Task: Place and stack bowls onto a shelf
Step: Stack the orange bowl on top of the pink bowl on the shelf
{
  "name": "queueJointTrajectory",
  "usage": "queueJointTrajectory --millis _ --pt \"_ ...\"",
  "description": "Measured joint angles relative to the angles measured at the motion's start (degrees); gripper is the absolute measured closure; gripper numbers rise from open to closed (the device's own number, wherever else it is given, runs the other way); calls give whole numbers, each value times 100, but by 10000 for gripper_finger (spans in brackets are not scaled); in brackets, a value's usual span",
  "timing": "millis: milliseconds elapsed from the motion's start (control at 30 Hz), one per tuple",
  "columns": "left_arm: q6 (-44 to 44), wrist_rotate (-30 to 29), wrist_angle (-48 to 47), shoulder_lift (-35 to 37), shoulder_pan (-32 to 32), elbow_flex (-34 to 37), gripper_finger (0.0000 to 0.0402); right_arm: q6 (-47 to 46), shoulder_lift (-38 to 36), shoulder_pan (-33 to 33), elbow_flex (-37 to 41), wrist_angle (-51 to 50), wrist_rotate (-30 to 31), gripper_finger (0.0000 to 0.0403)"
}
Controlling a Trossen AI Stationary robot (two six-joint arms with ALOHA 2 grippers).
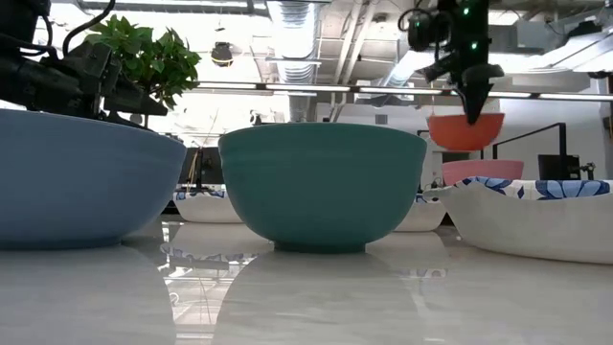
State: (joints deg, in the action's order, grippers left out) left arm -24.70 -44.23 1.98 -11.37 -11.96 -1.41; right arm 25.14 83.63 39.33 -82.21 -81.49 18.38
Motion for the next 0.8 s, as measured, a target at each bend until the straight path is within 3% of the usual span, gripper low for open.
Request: queueJointTrajectory --millis 467,800 --pt "-26 0 2 1 0 0 84 -101 -76 514 0 24 -774 373" --pt "-40 1 2 1 0 0 84 -131 -128 512 2 35 -866 373"
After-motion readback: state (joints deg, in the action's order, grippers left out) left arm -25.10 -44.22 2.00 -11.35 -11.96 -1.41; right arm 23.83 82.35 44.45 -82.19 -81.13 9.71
